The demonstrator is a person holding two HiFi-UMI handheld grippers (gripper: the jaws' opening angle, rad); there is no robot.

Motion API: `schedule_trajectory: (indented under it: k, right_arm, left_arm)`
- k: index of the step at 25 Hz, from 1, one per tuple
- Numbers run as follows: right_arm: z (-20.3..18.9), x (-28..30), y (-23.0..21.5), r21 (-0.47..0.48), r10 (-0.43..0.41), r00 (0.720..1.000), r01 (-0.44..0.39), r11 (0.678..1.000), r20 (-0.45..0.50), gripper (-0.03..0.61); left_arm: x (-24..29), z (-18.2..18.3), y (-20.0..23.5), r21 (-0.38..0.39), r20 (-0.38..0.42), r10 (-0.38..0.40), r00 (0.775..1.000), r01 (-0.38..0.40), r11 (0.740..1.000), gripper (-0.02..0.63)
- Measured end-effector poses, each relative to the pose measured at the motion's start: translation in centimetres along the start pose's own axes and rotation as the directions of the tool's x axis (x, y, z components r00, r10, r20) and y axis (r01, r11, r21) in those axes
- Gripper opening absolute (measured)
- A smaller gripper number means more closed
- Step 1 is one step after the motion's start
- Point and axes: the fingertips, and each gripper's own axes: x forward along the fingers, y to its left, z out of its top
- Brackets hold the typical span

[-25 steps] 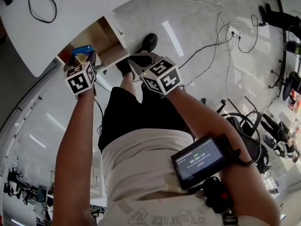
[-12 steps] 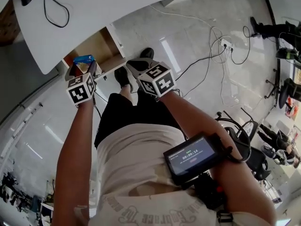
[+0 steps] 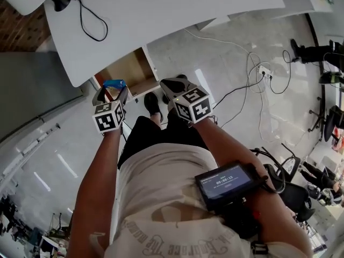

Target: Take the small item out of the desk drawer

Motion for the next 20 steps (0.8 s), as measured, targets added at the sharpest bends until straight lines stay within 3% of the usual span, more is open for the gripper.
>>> schedule_trajectory:
  k: [11,20]
  right_arm:
    - [1.4,-1.1,2.3,-0.064,0.001,1.0,-0.001,0.998,0.007,0.006]
    - [2.8,-1.7,3.8,-0.114,0.008,1.0,-0.008,0.993,-0.001,0.006]
  left_arm:
    - [-4.7,-0.2,0.3,-0.077,0.079,-0.032,0.996,0.038,0.996,0.377]
    - [-7.7,3.3,0.4,-0.072,0.179,-0.052,0.982,0.066,0.995,0.377]
